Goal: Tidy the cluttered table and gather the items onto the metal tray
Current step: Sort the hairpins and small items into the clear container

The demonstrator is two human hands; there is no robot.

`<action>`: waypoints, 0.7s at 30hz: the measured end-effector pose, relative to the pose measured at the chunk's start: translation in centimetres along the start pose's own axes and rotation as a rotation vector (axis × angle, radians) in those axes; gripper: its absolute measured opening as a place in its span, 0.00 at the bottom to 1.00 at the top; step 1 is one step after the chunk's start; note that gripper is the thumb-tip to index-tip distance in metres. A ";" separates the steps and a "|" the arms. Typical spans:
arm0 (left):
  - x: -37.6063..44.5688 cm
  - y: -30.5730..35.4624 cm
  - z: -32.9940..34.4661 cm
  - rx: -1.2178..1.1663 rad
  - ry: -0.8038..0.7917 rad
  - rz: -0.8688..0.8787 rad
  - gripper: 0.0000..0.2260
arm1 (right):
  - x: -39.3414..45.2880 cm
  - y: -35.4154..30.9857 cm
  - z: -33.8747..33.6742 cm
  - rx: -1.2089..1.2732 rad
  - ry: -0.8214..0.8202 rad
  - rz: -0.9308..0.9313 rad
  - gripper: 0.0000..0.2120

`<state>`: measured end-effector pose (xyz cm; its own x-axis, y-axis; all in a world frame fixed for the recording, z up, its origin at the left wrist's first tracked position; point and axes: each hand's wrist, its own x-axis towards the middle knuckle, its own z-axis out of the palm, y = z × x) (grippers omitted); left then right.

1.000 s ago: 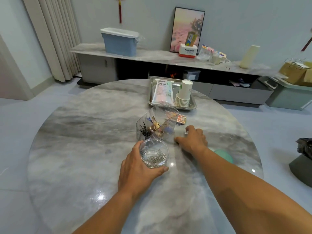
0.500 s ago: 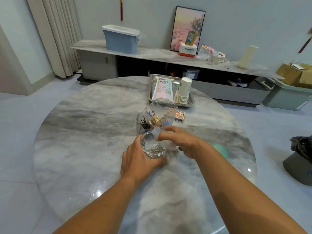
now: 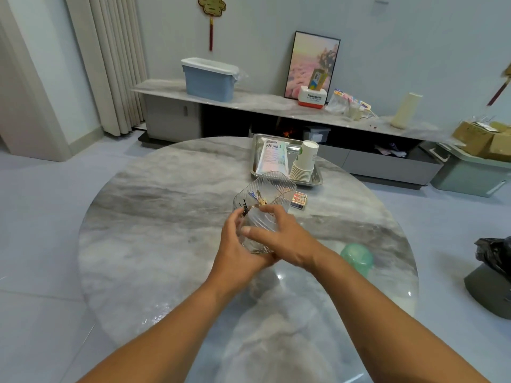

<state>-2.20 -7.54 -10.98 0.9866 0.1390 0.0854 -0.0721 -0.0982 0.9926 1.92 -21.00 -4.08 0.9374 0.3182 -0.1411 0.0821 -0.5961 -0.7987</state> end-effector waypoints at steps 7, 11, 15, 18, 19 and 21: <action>-1.8 3.8 0.3 -0.601 -0.109 -0.172 0.22 | -1.6 -1.1 0.0 0.266 0.077 -0.052 0.32; -1.5 5.7 0.7 -0.915 -0.122 -0.456 0.36 | -2.8 -1.5 0.7 0.079 0.087 -0.115 0.35; -1.2 5.9 0.5 -0.974 -0.105 -0.634 0.34 | -4.2 -1.6 0.6 0.032 0.115 -0.234 0.23; -1.6 6.0 0.9 -0.962 -0.076 -0.607 0.31 | -4.7 -1.7 0.8 0.029 0.164 -0.280 0.20; -1.8 6.1 1.3 -0.961 -0.034 -0.554 0.29 | -4.6 -1.9 1.2 0.030 0.213 -0.271 0.19; -2.2 5.9 2.4 -0.897 0.093 -0.395 0.25 | -4.3 -2.7 2.4 0.069 0.332 -0.182 0.21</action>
<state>-4.42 -10.82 -5.56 0.9509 0.0815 -0.2986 0.1382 0.7513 0.6453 -3.19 -19.00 -2.76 0.9692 0.1517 0.1943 0.2447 -0.4969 -0.8326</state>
